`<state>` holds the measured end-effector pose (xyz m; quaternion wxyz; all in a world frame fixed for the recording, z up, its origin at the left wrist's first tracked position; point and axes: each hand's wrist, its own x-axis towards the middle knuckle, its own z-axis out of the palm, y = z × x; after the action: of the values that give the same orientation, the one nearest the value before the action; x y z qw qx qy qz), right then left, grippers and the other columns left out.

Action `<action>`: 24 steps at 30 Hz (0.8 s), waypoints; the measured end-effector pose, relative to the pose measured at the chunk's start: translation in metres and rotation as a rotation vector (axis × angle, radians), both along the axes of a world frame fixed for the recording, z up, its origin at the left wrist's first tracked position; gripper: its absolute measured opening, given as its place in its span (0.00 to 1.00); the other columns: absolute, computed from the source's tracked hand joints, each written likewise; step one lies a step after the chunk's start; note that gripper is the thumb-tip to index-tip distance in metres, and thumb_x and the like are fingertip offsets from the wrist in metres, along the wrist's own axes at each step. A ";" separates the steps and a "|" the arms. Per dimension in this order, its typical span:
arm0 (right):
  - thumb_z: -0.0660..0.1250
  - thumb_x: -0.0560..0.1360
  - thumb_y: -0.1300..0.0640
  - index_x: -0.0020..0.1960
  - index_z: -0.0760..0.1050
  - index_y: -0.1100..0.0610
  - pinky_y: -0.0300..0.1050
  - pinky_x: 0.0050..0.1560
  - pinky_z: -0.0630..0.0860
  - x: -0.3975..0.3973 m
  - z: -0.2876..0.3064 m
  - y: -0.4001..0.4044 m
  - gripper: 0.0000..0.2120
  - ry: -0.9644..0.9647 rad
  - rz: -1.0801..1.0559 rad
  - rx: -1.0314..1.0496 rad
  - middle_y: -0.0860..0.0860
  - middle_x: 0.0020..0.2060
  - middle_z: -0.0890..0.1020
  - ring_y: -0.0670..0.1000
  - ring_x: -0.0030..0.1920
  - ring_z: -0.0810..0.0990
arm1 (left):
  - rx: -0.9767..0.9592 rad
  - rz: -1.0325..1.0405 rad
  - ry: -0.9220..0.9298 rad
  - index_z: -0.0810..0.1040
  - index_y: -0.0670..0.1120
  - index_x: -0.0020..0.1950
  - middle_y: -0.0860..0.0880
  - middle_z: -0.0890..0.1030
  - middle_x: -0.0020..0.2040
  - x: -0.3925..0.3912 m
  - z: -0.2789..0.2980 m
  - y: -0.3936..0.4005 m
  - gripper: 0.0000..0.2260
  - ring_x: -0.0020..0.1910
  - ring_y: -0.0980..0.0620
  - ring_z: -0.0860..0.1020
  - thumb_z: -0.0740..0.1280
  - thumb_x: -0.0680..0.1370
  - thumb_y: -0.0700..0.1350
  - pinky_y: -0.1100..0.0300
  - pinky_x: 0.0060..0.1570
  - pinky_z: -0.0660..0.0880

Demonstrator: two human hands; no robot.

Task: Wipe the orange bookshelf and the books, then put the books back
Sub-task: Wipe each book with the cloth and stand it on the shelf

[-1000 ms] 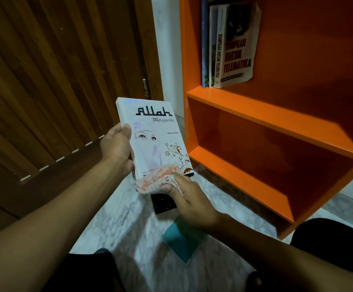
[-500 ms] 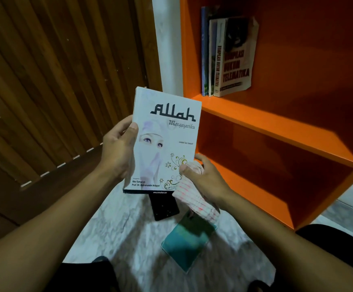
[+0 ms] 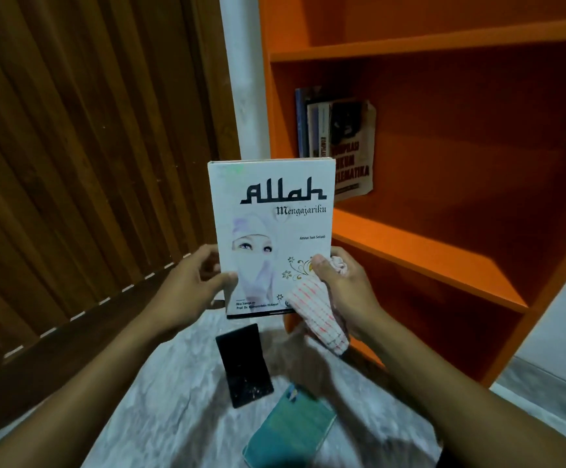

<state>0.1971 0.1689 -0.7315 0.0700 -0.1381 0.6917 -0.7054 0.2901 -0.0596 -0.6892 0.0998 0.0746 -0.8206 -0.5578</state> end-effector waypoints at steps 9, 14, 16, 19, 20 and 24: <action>0.68 0.77 0.45 0.65 0.71 0.45 0.61 0.62 0.77 -0.067 0.086 0.022 0.18 0.216 -0.316 0.073 0.52 0.64 0.76 0.56 0.61 0.78 | 0.151 0.061 0.117 0.75 0.45 0.51 0.33 0.72 0.46 -0.095 0.016 0.035 0.03 0.43 0.36 0.79 0.68 0.80 0.40 0.40 0.37 0.81; 0.69 0.77 0.47 0.61 0.71 0.45 0.57 0.56 0.79 -0.087 0.103 0.039 0.15 0.250 -0.369 0.001 0.51 0.59 0.78 0.55 0.57 0.80 | 0.071 0.119 0.148 0.72 0.49 0.44 0.31 0.77 0.47 -0.165 0.017 0.070 0.07 0.40 0.38 0.81 0.69 0.78 0.42 0.37 0.33 0.79; 0.69 0.77 0.48 0.59 0.71 0.45 0.55 0.51 0.79 -0.093 0.101 0.047 0.12 0.252 -0.373 -0.019 0.50 0.54 0.79 0.55 0.53 0.81 | 0.013 0.163 0.163 0.71 0.50 0.43 0.37 0.80 0.42 -0.192 0.019 0.089 0.09 0.39 0.41 0.82 0.69 0.78 0.41 0.41 0.36 0.81; 0.69 0.77 0.47 0.57 0.73 0.47 0.57 0.52 0.78 -0.102 0.097 0.063 0.11 0.241 -0.393 -0.029 0.48 0.51 0.79 0.54 0.52 0.80 | -0.032 0.226 0.167 0.69 0.46 0.46 0.43 0.76 0.37 -0.229 0.020 0.117 0.09 0.32 0.47 0.74 0.68 0.78 0.39 0.56 0.30 0.73; 0.69 0.77 0.47 0.57 0.73 0.47 0.58 0.54 0.78 -0.104 0.095 0.068 0.11 0.239 -0.401 -0.025 0.47 0.52 0.79 0.53 0.53 0.80 | -0.037 0.241 0.164 0.68 0.47 0.46 0.43 0.75 0.38 -0.241 0.019 0.124 0.09 0.31 0.47 0.72 0.68 0.79 0.38 0.57 0.27 0.69; 0.69 0.78 0.47 0.56 0.74 0.47 0.57 0.54 0.78 -0.111 0.086 0.089 0.09 0.206 -0.431 -0.023 0.47 0.51 0.79 0.54 0.52 0.80 | -0.087 0.305 0.126 0.63 0.45 0.46 0.42 0.67 0.41 -0.279 0.014 0.147 0.11 0.35 0.46 0.60 0.66 0.80 0.37 0.50 0.38 0.56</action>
<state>0.0865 0.2583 -0.6459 -0.1545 -0.0592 0.7007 -0.6941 0.0111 0.0871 -0.6752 0.2377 0.1586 -0.8153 -0.5036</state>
